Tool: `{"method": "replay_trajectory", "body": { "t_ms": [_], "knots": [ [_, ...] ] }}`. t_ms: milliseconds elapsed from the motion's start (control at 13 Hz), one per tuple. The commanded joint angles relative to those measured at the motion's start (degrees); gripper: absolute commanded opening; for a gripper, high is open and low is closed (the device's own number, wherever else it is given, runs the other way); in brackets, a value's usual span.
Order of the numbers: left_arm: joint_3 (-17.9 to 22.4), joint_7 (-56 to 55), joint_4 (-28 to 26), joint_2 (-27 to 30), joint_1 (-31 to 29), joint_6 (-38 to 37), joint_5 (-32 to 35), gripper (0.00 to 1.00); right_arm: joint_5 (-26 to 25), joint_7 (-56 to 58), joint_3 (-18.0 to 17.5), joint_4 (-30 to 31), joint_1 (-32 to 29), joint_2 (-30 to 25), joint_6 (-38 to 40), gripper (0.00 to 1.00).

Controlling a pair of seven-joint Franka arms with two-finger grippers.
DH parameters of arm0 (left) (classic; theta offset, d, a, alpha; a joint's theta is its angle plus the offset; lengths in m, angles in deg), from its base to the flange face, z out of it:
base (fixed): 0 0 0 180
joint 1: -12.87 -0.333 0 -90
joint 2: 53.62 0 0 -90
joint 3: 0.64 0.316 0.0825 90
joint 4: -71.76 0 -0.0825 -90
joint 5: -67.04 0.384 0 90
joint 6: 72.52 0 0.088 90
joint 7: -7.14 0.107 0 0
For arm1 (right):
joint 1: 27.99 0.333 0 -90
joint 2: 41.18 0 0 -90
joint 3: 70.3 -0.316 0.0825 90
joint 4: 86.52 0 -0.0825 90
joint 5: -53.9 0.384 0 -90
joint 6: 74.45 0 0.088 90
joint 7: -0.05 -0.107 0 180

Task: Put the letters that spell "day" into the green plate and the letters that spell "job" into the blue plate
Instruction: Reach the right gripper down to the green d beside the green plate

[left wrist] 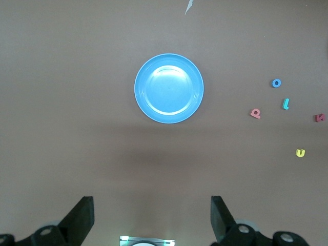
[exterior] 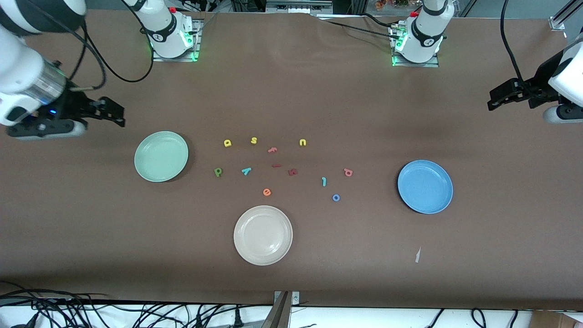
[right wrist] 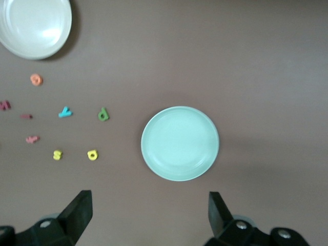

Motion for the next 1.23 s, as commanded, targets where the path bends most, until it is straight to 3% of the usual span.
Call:
{"method": "replay_trajectory", "body": {
  "t_ms": [0, 307, 767, 921, 1151],
  "knots": [
    [-0.05, 0.40, 1.61, -0.58, 0.25, -0.79, 1.39, 1.00, -3.02, -2.03, 0.00, 2.46, 3.75, 4.62, -2.60, 1.00],
    [-0.05, 0.40, 1.61, -0.58, 0.25, -0.79, 1.39, 1.00, -4.97, -18.62, 0.00, 8.00, 8.06, 7.35, -11.57, 1.00],
    [-0.13, 0.40, 1.61, -0.58, 0.25, -0.79, 1.39, 1.00, -4.71, -36.29, -0.09, 15.74, 13.95, 15.96, -32.03, 0.99],
    [-0.13, 0.40, 1.61, -0.66, 0.34, -0.79, 1.39, 1.00, -4.80, -38.59, -0.08, 16.10, 14.22, 19.21, -38.02, 0.89],
    [-0.05, 0.40, 1.61, -0.66, 0.34, -0.79, 1.39, 1.00, -5.58, -37.99, -0.08, 16.37, 14.57, 22.12, -41.29, 0.84]
  ]
}}
